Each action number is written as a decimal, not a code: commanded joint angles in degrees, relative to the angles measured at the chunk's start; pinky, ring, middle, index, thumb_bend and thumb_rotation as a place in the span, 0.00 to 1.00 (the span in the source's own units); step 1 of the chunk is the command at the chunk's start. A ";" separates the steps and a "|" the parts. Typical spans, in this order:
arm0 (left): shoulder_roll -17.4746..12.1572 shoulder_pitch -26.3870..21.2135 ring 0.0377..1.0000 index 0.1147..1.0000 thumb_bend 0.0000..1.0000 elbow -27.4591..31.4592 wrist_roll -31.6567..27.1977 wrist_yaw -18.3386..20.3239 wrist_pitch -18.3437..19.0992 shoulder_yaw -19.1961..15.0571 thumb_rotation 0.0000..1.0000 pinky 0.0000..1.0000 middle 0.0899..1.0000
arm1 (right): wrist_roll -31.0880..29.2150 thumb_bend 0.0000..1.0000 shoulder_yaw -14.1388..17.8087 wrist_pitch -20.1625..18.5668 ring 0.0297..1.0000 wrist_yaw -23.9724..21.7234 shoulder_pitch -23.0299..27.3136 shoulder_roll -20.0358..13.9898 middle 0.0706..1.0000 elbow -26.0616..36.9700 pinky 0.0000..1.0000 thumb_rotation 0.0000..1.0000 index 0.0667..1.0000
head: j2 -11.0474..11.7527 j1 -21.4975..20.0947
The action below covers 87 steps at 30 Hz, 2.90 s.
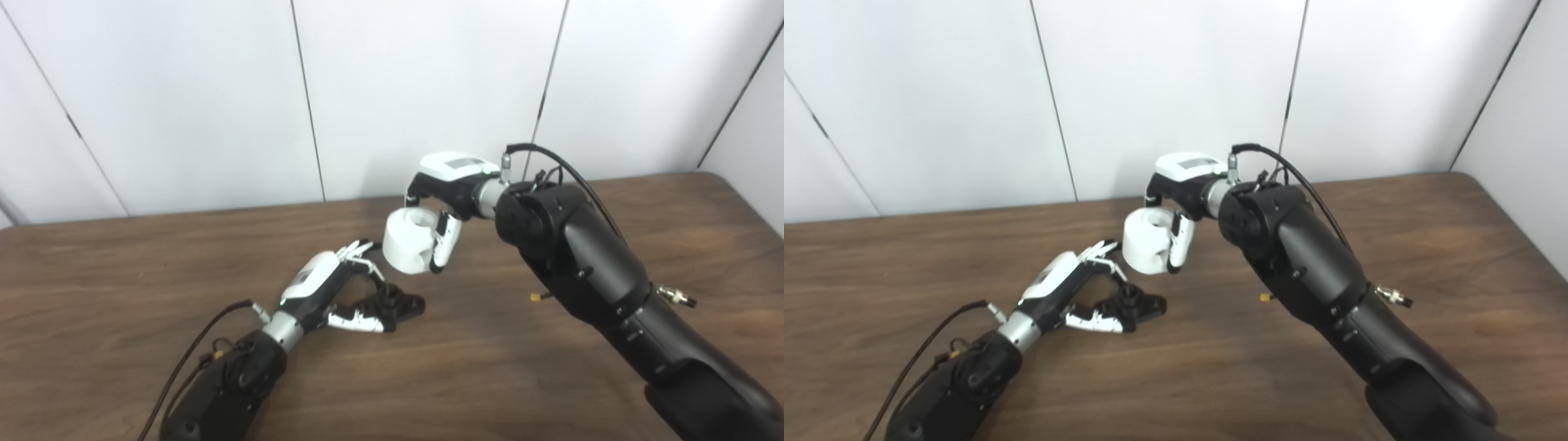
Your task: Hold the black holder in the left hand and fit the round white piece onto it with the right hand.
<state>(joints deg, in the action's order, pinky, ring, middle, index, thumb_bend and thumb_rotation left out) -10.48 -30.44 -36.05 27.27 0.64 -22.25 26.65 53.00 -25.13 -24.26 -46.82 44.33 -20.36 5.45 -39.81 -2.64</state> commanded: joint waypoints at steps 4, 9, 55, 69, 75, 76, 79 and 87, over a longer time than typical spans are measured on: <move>3.84 4.41 1.00 0.41 0.52 -3.94 1.65 3.40 2.67 3.07 0.06 0.97 0.93 | -0.69 0.52 0.37 1.81 0.81 1.80 2.57 0.35 0.74 0.73 0.72 0.14 0.45 | -0.54 0.64; 4.33 4.28 1.00 0.41 0.52 -3.66 1.83 3.91 3.52 2.94 0.06 0.96 0.93 | -1.36 0.52 0.09 1.85 0.82 1.78 2.55 1.14 0.74 0.34 0.73 0.14 0.45 | -0.84 1.21; 3.52 4.14 1.00 0.41 0.52 -3.74 2.80 3.59 4.18 2.48 0.06 1.00 0.94 | -0.27 0.52 -0.09 6.32 0.82 -3.09 4.38 -4.26 0.76 2.35 0.71 0.14 0.45 | -2.93 -0.69; 3.60 3.95 1.00 0.41 0.52 -4.49 2.99 3.18 3.96 2.49 0.06 1.00 0.93 | 0.28 0.52 -1.09 6.36 0.79 -4.07 2.72 -2.65 0.73 4.98 0.67 0.14 0.45 | -3.29 -0.99; 3.52 4.15 1.00 0.41 0.52 -3.62 2.80 3.58 4.44 2.41 0.06 1.00 0.93 | 0.44 0.52 -1.30 6.42 0.79 -5.75 1.49 -2.86 0.74 5.83 0.67 0.14 0.45 | -3.64 -0.95; 3.52 4.18 1.00 0.41 0.52 -3.52 2.74 3.68 4.53 2.38 0.06 0.99 0.93 | 0.34 0.52 -1.23 6.44 0.79 -5.96 1.40 -2.89 0.74 5.84 0.67 0.14 0.45 | -3.64 -0.95; 3.38 4.23 1.00 0.41 0.52 -3.37 2.61 3.74 4.34 2.32 0.06 0.99 0.94 | 0.06 0.52 -0.98 6.32 0.81 -6.72 1.20 -2.90 0.76 5.65 0.68 0.14 0.45 | -3.88 -0.89; 3.04 4.23 1.00 0.41 0.52 -3.00 2.02 4.20 4.60 1.86 0.06 0.99 0.94 | 0.22 0.52 -1.07 7.40 0.82 -6.60 1.05 -3.79 0.77 4.49 0.69 0.14 0.45 | -4.13 -1.78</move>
<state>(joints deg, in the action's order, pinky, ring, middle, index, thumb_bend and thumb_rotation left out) -7.45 -30.70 -35.82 29.10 1.08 -20.79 27.23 52.90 -26.93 -17.62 -53.77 43.34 -23.02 9.40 -43.86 -4.39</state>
